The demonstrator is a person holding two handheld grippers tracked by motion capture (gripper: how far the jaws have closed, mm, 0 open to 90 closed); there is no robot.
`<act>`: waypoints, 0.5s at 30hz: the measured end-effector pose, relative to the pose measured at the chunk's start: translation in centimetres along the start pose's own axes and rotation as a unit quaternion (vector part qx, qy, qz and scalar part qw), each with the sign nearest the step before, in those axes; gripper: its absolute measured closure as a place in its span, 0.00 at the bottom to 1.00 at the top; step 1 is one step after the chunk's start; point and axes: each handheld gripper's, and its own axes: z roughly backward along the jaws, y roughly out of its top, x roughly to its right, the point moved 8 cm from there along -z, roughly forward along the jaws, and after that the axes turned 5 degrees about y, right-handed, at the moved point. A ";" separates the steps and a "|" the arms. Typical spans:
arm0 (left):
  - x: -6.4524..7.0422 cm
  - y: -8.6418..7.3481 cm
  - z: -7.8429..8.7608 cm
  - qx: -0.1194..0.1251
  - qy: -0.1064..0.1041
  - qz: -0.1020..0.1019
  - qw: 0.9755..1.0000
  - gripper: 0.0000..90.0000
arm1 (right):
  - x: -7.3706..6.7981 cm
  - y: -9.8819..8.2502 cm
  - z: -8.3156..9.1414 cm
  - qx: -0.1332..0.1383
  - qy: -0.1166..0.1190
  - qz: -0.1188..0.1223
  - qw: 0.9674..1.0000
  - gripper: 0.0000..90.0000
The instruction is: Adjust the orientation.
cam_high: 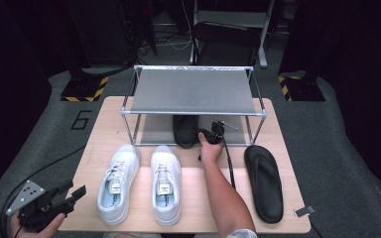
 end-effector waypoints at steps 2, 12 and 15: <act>-0.1 -0.1 0.0 -0.001 0.003 0.002 1.000 0.49 | 0.1 0.0 0.0 -0.001 -0.004 0.005 1.000 0.73; 0.2 -0.5 -0.2 -0.003 0.001 0.002 1.000 0.49 | -0.3 0.3 0.7 0.001 -0.004 0.008 1.000 0.66; 0.3 -0.6 -0.3 -0.003 -0.002 0.003 1.000 0.49 | -0.4 0.2 1.2 -0.008 -0.016 0.015 1.000 0.66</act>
